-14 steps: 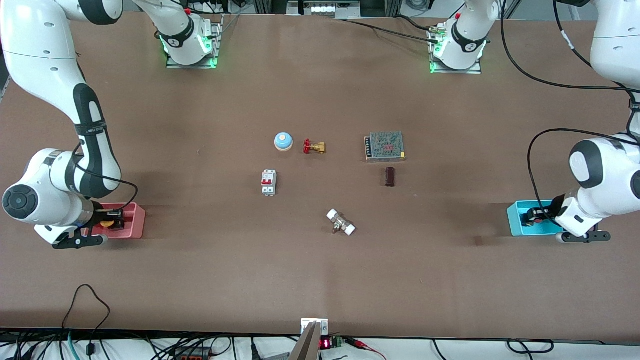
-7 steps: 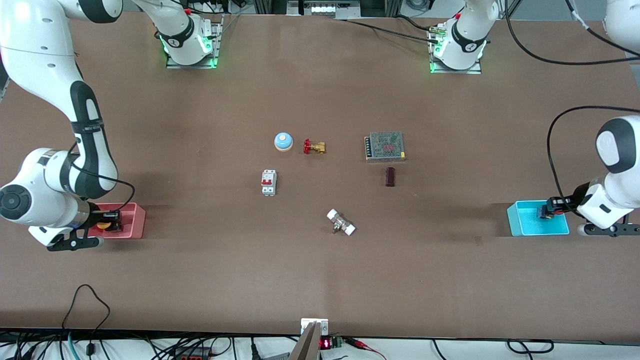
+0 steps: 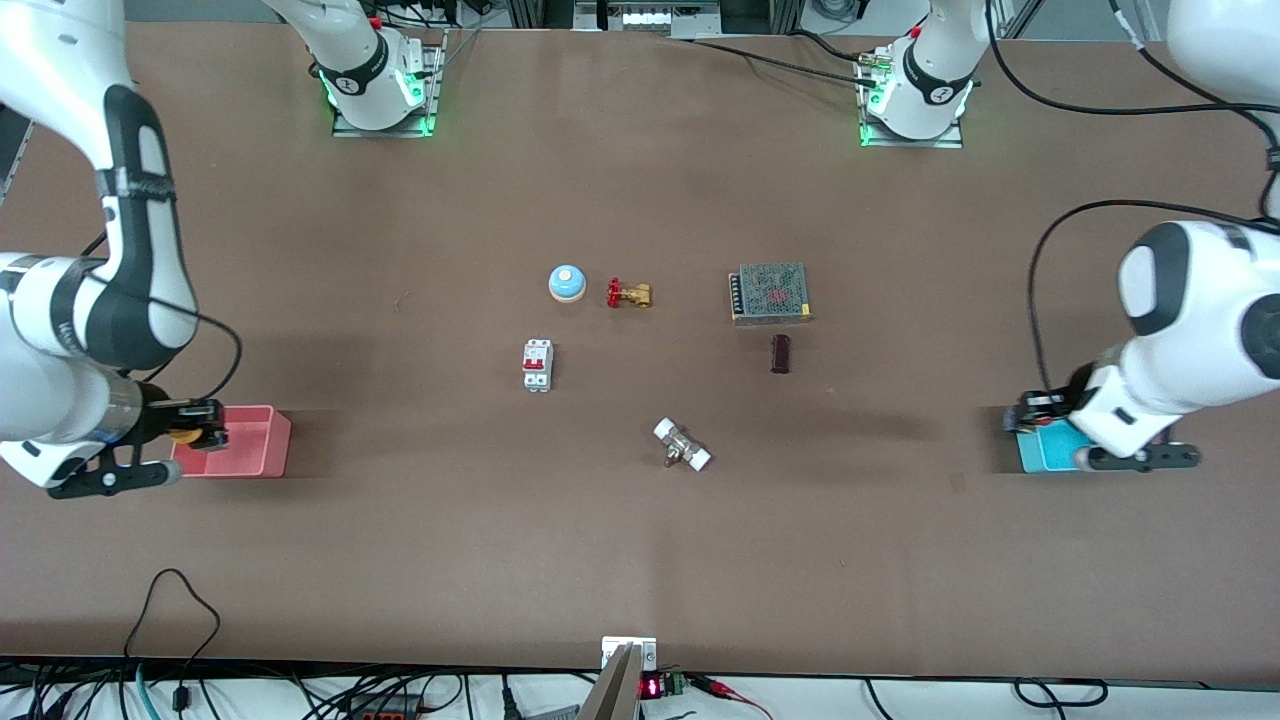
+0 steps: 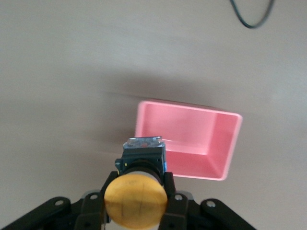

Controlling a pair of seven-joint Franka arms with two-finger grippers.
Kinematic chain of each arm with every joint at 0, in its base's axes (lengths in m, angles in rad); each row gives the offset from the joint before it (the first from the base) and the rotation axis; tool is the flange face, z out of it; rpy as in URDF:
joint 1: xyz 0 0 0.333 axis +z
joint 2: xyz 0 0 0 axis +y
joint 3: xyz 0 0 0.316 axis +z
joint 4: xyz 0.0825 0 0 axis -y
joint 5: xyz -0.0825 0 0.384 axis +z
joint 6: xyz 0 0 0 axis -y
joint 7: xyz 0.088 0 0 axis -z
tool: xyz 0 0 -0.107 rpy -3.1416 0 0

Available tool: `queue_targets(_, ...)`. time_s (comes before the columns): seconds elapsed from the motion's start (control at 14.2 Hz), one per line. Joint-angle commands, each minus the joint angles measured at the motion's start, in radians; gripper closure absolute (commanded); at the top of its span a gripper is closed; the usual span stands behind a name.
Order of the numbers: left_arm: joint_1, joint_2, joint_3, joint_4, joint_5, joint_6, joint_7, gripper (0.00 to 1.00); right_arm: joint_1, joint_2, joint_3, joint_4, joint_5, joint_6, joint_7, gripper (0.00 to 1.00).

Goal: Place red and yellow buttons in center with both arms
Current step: 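Lift the yellow button with the right gripper while the left gripper lifts the red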

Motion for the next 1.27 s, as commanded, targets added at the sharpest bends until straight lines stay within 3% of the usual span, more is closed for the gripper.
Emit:
queue_targets(0.0, -0.072, 0.022, -0.011, -0.005, 0.017, -0.003, -0.145, 0.7, 0.096, 0.009, -0.005, 0.001, 0.058, -0.017, 0.093, 0.96)
queue_targets(0.28, -0.179, 0.073, -0.011, -0.006, 0.015, 0.056, -0.329, 0.71, 0.21, 0.049, -0.005, -0.017, 0.136, -0.014, 0.233, 0.96)
queue_targets(0.7, -0.27, 0.135, -0.011, -0.061, 0.015, 0.23, -0.488, 0.71, 0.313, 0.119, -0.005, -0.041, 0.143, 0.018, 0.387, 0.96)
queue_targets(0.91, -0.284, 0.154, -0.011, -0.064, 0.015, 0.258, -0.511, 0.7, 0.349, 0.144, -0.003, -0.081, 0.143, 0.101, 0.437, 0.96)
queue_targets(1.2, -0.285, 0.162, -0.011, -0.063, 0.015, 0.259, -0.511, 0.48, 0.403, 0.17, -0.002, -0.092, 0.143, 0.172, 0.528, 0.96)
